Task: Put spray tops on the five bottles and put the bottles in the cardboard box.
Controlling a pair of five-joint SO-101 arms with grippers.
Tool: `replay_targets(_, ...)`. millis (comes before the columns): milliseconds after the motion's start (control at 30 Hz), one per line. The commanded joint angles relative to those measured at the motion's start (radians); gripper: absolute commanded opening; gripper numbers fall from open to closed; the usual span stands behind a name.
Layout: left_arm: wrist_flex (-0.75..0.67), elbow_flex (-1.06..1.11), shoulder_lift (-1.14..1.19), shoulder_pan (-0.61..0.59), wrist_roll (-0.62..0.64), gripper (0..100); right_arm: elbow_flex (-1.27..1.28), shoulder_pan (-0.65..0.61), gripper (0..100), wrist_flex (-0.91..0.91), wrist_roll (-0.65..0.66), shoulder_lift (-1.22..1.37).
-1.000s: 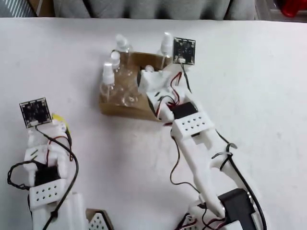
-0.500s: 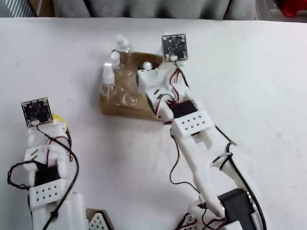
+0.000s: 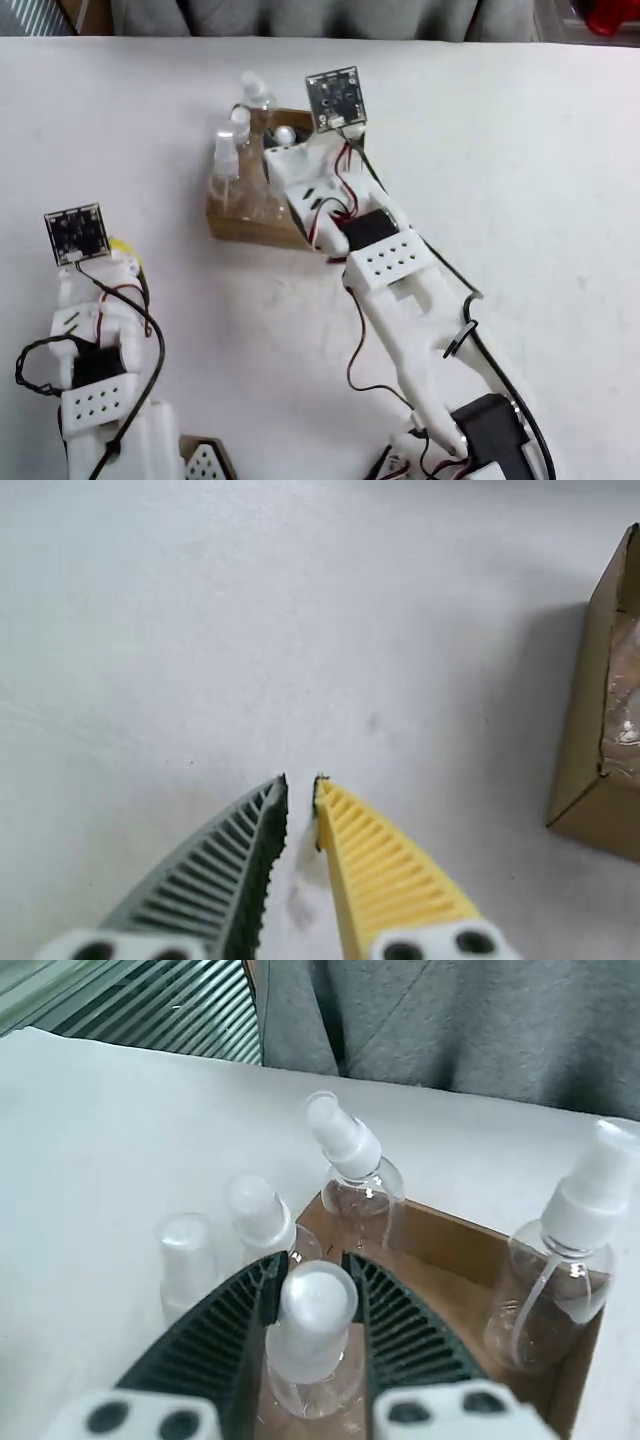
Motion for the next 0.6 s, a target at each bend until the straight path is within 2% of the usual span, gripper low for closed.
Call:
replay_targets(0,-0.032,-0.005,-0.015,0.027,-0.012,7,-0.095,-0.01,2.0,0.053,0.012,0.015)
replay_targets(200,-0.032,-0.005,-0.015,0.027,-0.014,7,-0.216,-0.012,15.2,0.179,0.006,0.091)
replay_targets(567,-0.032,-0.005,-0.015,0.027,-0.014,7,-0.284,-0.038,14.9,0.206,0.011,0.108)
